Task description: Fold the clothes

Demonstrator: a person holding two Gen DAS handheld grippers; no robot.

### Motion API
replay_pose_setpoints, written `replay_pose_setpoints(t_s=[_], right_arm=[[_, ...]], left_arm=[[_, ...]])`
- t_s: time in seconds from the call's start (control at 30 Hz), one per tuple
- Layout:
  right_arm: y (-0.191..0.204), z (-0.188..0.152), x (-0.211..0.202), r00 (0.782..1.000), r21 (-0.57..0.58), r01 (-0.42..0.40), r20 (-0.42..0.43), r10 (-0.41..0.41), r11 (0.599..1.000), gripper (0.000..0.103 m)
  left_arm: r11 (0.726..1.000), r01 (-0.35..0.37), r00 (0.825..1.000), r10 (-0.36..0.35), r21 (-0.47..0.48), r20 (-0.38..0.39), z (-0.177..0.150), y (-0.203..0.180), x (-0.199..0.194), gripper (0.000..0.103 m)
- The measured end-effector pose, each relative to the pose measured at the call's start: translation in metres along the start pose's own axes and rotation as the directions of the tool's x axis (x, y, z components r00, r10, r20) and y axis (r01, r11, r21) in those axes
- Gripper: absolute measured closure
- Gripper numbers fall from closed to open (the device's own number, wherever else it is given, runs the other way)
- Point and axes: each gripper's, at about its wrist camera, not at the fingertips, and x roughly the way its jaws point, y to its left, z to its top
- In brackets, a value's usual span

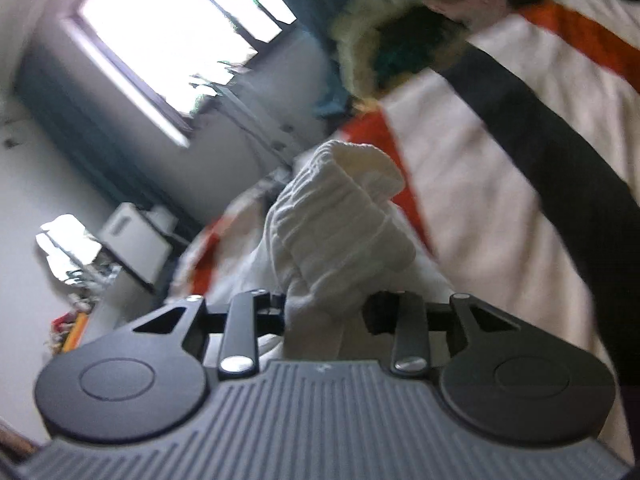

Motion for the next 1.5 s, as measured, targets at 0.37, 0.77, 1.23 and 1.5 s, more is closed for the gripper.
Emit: replay_pose_setpoints(t_s=[0.37,0.77,1.23,1.5], right_arm=[[-0.003,-0.004,-0.016,0.995,-0.053,0.071,0.069,-0.067,0.996,0.067],[-0.034,-0.009,-0.005,0.974,0.068,0.223,-0.066,-0.219,0.972,0.020],[-0.033,-0.025,0.016,0.962,0.048,0.180,-0.218,-0.165,0.983,0.042],[-0.021,-0.019,-0.009,0.974,0.015,0.184,-0.135,-0.181,0.983,0.068]], left_arm=[[0.950,0.011,0.998,-0.032,-0.312,-0.062,-0.003,0.052,-0.018,0.002],[0.882,0.014,0.967,-0.132,-0.470,-0.220,-0.022,0.072,-0.004,0.002],[0.777,0.058,0.937,-0.259,-0.627,-0.235,-0.034,0.094,-0.011,0.010],[0.597,0.298,0.873,-0.486,-0.745,-0.041,-0.038,0.114,-0.047,0.001]])
